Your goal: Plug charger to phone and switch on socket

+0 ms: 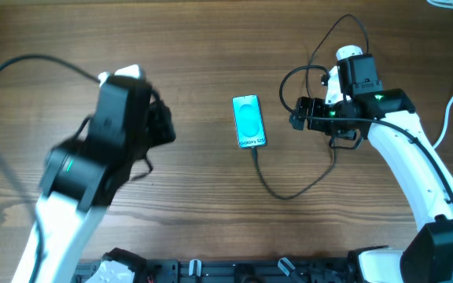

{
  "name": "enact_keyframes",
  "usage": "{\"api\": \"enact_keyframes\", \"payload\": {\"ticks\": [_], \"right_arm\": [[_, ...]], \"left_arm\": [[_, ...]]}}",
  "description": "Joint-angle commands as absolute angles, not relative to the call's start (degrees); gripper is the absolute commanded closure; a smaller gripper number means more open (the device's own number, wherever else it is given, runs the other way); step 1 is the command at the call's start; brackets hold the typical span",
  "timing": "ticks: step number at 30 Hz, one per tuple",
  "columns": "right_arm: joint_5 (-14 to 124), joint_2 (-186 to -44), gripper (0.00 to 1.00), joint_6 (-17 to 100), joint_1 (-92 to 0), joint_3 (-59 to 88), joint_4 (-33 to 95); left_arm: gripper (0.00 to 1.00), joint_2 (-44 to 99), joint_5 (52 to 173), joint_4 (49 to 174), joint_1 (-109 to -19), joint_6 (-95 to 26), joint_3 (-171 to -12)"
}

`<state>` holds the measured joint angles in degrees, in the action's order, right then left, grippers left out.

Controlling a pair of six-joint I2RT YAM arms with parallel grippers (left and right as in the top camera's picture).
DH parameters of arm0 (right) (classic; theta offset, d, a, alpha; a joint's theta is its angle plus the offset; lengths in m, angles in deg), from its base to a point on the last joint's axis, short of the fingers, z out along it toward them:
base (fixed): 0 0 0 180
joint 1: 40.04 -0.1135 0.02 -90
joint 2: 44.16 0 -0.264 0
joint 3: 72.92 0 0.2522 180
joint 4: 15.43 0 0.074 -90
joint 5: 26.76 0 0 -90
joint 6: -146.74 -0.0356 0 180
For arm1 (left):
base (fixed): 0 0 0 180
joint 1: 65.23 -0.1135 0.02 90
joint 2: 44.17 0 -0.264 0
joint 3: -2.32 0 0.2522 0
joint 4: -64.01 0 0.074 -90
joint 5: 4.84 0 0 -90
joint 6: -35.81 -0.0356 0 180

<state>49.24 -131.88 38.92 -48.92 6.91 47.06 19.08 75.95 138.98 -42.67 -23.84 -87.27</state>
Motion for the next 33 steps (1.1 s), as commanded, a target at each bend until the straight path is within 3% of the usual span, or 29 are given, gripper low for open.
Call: {"api": "enact_keyframes", "payload": {"ticks": [1,2,3,4,33], "right_arm": [[51.51,-130.96,0.0,38.55,-48.64,7.83,46.86],[51.62,-130.94,0.01,38.57,-48.64,7.83,46.88],[51.6,-130.96,0.0,38.52,-48.64,7.83,47.04],[51.64,-130.96,0.0,38.57,-48.64,7.83,46.99],[51.64,-130.94,0.0,38.55,-48.64,7.85,45.07]], "left_arm": [[0.56,10.09,63.88,141.71,-38.67,-19.27,-87.19],[0.54,8.28,62.83,142.65,-38.05,-19.18,-87.19],[0.44,6.57,62.5,143.64,-37.73,-19.21,-87.19],[0.0,5.09,62.57,144.47,-37.7,-19.18,-87.19],[0.0,1.26,61.72,149.21,-37.22,-19.36,-86.97]]}}
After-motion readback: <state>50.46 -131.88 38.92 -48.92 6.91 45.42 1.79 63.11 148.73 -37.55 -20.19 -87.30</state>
